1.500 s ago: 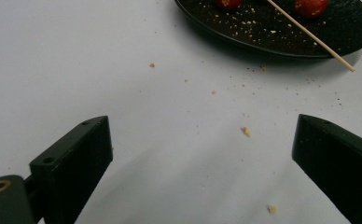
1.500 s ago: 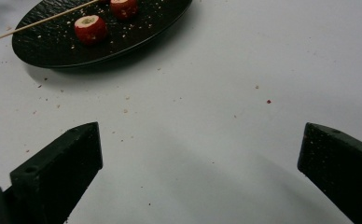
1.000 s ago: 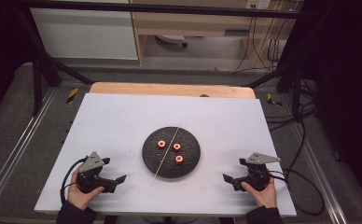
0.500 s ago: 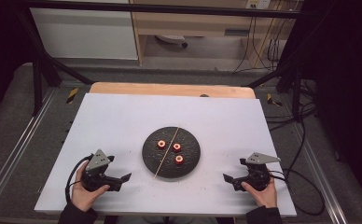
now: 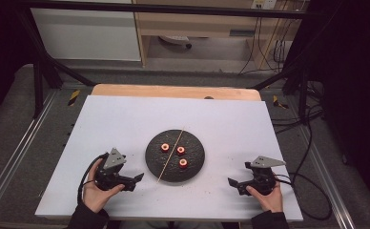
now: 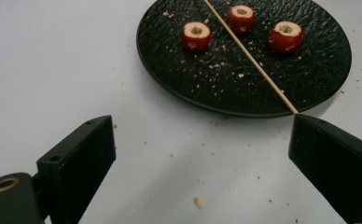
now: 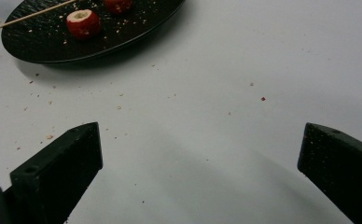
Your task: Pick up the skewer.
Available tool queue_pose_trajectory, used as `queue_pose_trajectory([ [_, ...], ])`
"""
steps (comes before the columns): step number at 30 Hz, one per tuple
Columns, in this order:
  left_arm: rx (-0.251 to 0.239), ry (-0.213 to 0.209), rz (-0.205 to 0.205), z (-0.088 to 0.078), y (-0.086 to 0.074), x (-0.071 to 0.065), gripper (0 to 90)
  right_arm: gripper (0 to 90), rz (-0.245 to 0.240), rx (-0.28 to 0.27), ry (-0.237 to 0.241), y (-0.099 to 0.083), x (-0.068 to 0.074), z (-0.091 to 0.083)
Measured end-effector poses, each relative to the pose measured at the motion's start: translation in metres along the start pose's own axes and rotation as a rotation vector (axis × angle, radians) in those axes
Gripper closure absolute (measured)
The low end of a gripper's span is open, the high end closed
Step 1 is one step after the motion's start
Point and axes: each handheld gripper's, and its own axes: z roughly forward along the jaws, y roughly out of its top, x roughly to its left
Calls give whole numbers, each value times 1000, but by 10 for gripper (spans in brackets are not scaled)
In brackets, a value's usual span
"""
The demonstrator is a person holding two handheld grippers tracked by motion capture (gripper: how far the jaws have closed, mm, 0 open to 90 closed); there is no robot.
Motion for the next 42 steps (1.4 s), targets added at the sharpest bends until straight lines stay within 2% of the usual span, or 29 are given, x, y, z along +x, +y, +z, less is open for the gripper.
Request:
queue_pose_trajectory([
  [8, 15, 2, 18, 8, 14, -9, 76, 6, 0, 2, -6, 0, 0, 0],
  [28, 72, -16, 16, 38, 47, -27, 93, 6, -1, 9, -9, 0, 0, 0],
  [35, 125, -17, 22, 52, 55, -31, 133, 6, -2, 10, -9, 0, 0, 0],
  [42, 156, -16, 1, 63, 59, -32, 222, 7, -4, 11, -8, 0, 0, 1],
])
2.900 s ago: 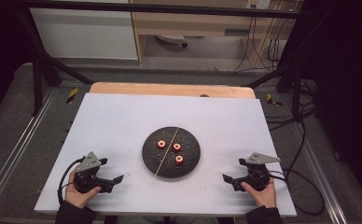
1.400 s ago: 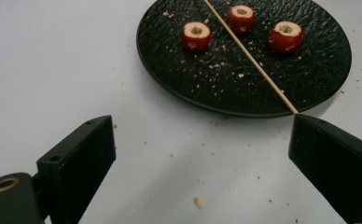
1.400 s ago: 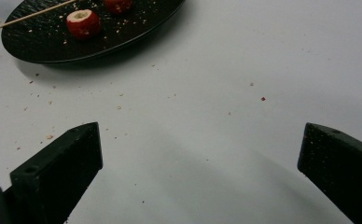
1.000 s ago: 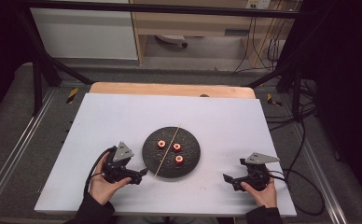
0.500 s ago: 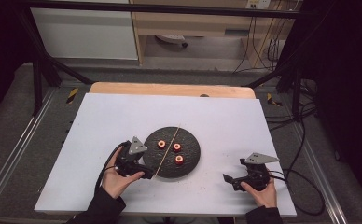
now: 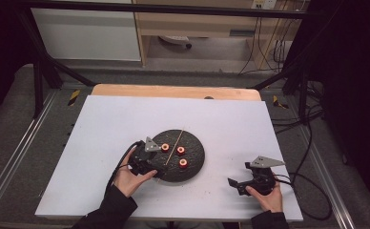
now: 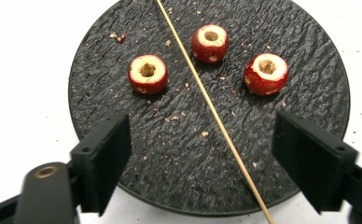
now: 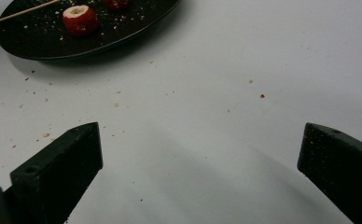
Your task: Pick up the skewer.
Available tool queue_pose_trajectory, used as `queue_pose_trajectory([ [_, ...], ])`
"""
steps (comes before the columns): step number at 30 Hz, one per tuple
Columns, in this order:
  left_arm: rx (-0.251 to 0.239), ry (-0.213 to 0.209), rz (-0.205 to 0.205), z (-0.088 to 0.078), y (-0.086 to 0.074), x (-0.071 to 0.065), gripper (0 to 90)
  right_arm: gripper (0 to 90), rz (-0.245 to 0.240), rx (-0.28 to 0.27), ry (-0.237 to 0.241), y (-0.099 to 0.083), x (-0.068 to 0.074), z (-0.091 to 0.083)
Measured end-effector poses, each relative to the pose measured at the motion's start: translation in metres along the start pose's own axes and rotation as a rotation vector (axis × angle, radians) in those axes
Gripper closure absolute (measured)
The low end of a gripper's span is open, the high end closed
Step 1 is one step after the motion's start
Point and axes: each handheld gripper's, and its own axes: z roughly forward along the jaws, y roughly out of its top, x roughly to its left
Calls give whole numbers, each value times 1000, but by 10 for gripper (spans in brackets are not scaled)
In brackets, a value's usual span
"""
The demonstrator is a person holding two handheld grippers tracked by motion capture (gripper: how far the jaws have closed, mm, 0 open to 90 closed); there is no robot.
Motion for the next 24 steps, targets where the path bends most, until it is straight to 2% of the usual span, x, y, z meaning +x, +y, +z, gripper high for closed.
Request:
queue_pose_trajectory([
  [3, 11, -1, -12, 3, 2, -1, 272, 7, 3, 1, 1, 0, 0, 0],
  [4, 15, -2, -17, 5, 3, -1, 315, 7, 3, 1, 1, 0, 0, 0],
  [5, 21, -1, -19, 6, 3, -1, 315, 7, 3, 1, 1, 0, 0, 0],
  [7, 33, 2, -19, 8, 4, -2, 379, 7, 4, 2, 3, 0, 0, 0],
  [9, 46, 6, -18, 11, 4, -4, 398, 7, 4, 2, 3, 0, 0, 0],
  [13, 48, 13, -20, 14, 5, -6, 499, 7, 4, 2, 3, 0, 0, 0],
  [16, 46, 6, -28, 15, 6, -7, 542, 7, 4, 0, 4, 0, 0, 0],
  [21, 67, -37, -30, 18, 7, -8, 588, 7, 1, 0, 4, 0, 0, 0],
  [24, 86, -35, -34, 21, 7, -9, 614, 7, 5, 0, 5, 0, 0, 0],
])
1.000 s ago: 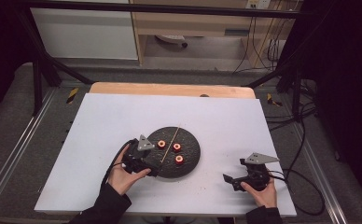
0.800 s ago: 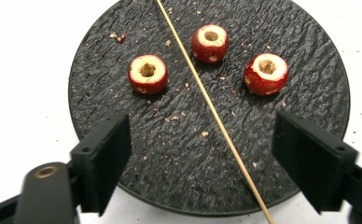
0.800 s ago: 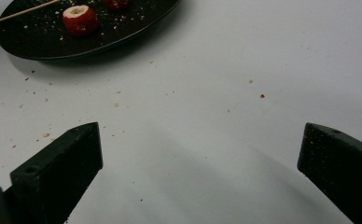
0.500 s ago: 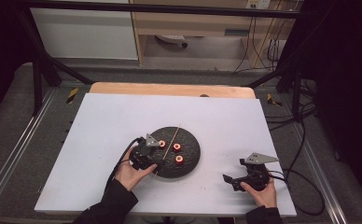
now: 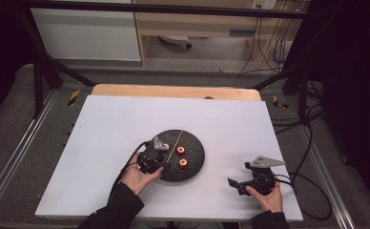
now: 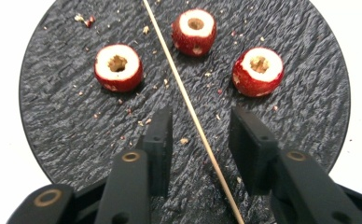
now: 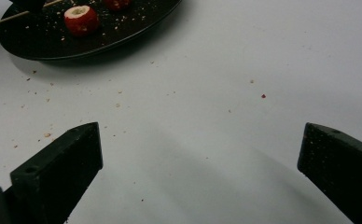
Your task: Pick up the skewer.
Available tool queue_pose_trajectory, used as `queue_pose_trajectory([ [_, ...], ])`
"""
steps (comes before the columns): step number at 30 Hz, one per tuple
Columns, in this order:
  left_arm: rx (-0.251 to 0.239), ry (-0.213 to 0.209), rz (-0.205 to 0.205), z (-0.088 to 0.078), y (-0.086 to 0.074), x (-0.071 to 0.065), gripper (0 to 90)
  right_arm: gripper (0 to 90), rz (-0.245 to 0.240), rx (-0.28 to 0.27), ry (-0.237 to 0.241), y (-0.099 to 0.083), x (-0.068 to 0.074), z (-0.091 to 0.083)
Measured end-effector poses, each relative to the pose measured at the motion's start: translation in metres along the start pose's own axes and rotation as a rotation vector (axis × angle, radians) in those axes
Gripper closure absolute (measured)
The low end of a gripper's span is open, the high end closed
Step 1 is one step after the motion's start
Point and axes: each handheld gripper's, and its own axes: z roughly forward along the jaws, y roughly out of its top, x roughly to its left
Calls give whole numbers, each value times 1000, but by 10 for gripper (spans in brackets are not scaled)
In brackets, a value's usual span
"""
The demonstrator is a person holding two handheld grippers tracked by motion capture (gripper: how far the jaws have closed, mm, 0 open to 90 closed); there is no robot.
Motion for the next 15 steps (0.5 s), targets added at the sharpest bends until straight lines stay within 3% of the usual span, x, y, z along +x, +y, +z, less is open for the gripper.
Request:
queue_pose_trajectory([
  [15, 81, 41, -19, 8, 2, -6, 753, 7, 0, 0, 3, 0, 0, 0],
])
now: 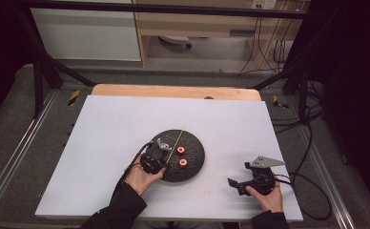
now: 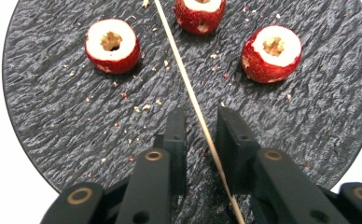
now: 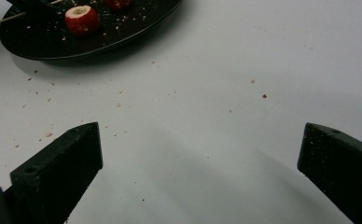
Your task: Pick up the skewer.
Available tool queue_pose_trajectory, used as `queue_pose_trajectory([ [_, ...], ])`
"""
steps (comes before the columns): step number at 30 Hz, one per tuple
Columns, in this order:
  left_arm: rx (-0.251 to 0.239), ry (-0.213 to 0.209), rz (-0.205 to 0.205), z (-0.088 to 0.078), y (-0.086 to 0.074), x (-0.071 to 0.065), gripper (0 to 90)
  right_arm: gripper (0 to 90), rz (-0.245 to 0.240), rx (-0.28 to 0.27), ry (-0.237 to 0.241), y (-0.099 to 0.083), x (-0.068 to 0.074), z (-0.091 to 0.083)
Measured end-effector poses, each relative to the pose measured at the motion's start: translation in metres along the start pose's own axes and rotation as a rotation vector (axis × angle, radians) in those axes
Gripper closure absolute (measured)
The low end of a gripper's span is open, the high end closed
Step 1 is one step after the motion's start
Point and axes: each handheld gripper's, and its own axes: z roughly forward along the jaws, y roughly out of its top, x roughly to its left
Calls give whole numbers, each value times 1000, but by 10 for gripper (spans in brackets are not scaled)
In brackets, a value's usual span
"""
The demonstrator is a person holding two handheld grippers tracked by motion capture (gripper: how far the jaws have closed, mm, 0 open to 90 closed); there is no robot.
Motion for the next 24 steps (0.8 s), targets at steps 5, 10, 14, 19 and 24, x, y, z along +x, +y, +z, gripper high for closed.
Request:
queue_pose_trajectory([
  [5, 10, 20, -2, 0, 1, -3, 805, 7, -1, 1, 0, 0, 0, 0],
  [10, 8, 42, -21, -1, 1, -3, 851, 6, -2, 2, 1, 0, 0, 0],
  [14, 3, 50, -30, -2, 0, -1, 876, 7, -3, 1, 1, 0, 0, 0],
  [19, -5, 57, -40, -4, 0, 1, 881, 7, -4, 2, 1, 0, 0, 0],
  [24, -32, 58, -35, -10, -2, 3, 882, 6, -4, 2, 0, 0, 0, 0],
])
